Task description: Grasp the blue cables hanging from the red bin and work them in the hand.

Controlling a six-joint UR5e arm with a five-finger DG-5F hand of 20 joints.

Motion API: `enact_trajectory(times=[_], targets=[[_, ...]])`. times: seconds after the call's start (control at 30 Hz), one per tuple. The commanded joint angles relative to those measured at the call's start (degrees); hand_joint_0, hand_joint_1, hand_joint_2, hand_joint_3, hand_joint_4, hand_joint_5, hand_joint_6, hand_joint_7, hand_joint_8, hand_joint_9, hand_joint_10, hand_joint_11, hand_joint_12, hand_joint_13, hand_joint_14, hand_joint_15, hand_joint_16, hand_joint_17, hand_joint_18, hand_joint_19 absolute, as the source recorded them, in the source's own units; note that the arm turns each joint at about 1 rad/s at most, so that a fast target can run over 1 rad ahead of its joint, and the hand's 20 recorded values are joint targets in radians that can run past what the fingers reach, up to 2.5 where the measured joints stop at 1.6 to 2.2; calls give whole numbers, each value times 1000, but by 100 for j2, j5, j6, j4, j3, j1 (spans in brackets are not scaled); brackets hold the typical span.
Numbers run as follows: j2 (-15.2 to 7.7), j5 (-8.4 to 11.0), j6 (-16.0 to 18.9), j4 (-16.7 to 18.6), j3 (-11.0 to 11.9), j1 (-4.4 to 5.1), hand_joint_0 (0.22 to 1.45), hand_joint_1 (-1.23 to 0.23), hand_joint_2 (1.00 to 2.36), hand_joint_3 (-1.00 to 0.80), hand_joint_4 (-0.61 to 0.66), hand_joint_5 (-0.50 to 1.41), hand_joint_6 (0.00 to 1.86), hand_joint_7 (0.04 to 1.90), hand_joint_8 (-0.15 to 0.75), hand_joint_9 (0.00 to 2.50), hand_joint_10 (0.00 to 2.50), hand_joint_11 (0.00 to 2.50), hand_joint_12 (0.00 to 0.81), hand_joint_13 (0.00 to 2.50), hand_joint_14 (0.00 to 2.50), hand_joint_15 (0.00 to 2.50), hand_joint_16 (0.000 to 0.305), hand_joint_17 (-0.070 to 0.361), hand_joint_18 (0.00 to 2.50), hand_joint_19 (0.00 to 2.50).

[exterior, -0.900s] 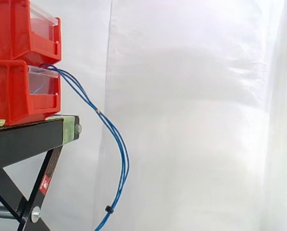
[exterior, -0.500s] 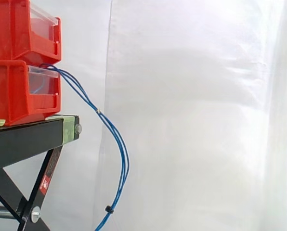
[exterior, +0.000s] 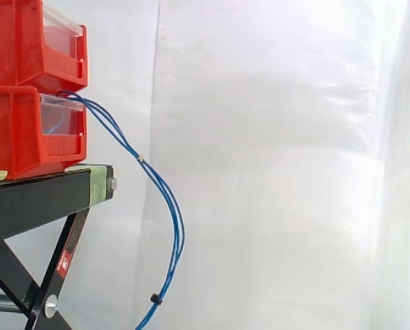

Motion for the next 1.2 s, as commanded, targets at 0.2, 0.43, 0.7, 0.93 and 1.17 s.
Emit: enact_trajectory(times=[0.2,0.43,0.7,0.93,1.17], targets=[[-5,-2,2,-91,0,0,765,-571,1004,-856,189,-210,4,639,299,341,0,0,279,262,0,0,33,73,159,0],[3,-2,2,-100,0,0,765,-570,1005,-855,197,-210,4,644,307,337,0,0,262,248,0,0,30,68,125,0],[-5,-10,2,-302,0,0,765,-570,1004,-856,197,-206,4,641,307,337,0,0,257,245,0,0,30,67,119,0],[-5,-19,2,-320,0,9,766,-570,1004,-856,202,-202,4,653,308,337,0,0,253,241,0,0,29,66,108,0],[-5,-125,-7,-320,0,17,765,-571,1004,-854,203,-199,4,661,309,335,0,0,252,241,1,0,29,66,104,0]])
